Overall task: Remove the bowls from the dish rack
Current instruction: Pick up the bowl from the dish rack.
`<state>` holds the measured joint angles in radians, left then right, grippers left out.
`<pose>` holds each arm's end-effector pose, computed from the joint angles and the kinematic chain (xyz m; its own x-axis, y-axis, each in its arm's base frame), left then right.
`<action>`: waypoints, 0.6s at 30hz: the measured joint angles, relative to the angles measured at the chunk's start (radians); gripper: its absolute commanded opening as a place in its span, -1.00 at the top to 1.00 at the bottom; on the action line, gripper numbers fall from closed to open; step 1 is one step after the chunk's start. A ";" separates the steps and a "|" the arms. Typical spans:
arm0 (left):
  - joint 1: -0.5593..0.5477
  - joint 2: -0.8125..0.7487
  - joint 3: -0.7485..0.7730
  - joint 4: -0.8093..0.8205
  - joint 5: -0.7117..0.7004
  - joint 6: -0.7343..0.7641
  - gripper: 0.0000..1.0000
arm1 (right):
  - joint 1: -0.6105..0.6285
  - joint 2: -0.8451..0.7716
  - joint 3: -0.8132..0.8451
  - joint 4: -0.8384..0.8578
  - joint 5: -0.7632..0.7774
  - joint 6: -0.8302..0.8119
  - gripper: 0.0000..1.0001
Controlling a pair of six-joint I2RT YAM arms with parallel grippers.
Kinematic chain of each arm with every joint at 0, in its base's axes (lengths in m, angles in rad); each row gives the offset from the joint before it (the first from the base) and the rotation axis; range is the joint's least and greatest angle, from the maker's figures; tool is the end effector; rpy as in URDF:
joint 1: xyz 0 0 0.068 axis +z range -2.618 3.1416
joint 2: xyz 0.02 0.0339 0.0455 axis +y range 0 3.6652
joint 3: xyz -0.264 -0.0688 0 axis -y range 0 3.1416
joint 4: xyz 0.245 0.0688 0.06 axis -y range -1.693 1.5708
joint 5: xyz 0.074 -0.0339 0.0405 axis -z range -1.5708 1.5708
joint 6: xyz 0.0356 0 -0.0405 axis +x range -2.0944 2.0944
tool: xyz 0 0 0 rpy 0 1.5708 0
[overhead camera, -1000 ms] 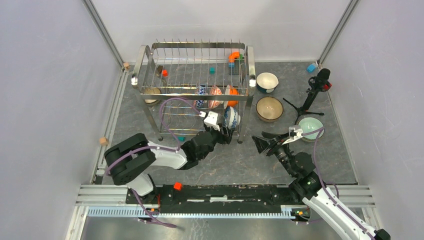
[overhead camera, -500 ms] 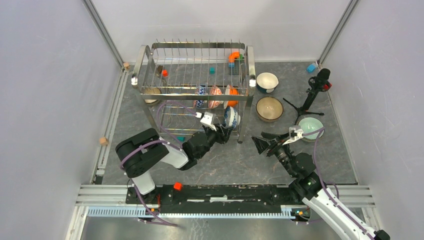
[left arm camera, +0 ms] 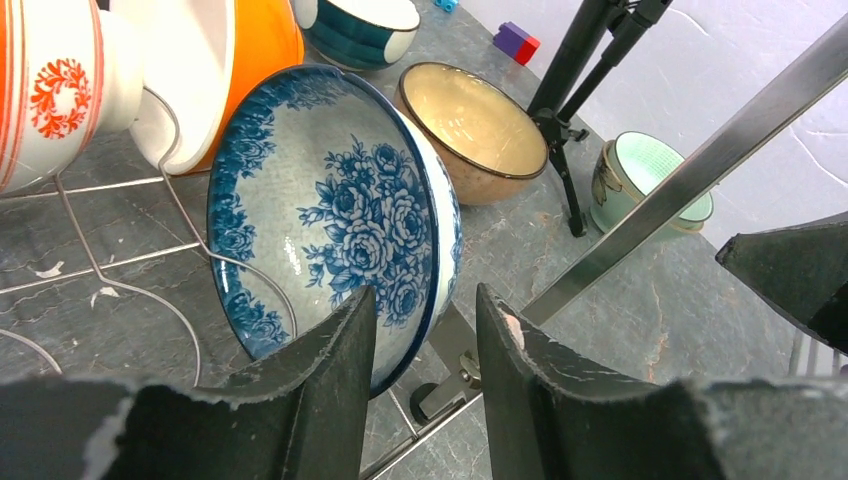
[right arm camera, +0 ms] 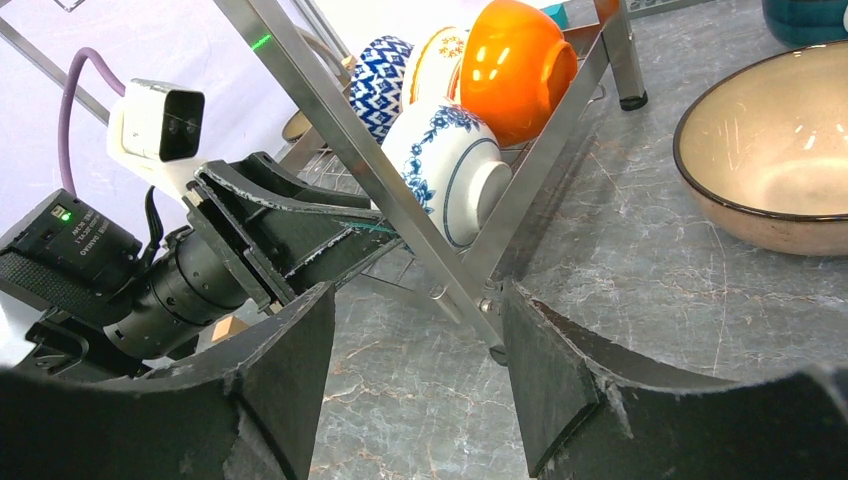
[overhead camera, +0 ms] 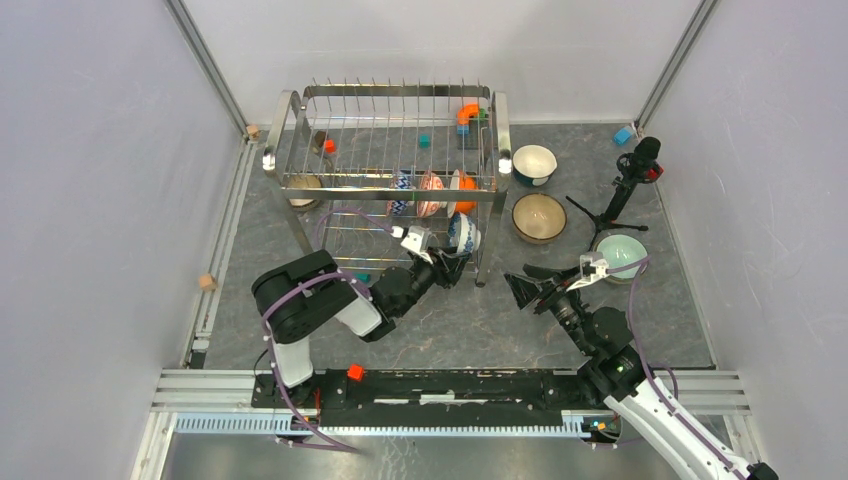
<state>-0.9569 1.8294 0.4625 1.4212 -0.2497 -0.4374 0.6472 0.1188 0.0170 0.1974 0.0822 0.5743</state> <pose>0.1824 -0.2436 0.1468 -0.2470 -0.3621 -0.8988 0.6020 0.6696 -0.4351 0.0948 0.0680 0.1900 -0.2271 0.5070 -0.8315 -0.4911 0.6776 0.5473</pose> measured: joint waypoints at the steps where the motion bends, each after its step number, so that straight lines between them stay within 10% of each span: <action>1: 0.002 0.005 0.000 0.010 0.003 0.000 0.12 | 0.000 0.000 0.000 -0.001 0.000 -0.001 -0.33; 18: 0.022 0.047 0.027 0.104 0.055 0.022 0.87 | 0.000 0.001 0.000 -0.007 0.000 -0.011 -0.33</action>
<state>-0.9348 1.8763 0.4896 1.5253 -0.1951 -0.4156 0.6472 0.1200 0.0170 0.1905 0.0822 0.5636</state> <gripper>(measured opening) 0.141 0.668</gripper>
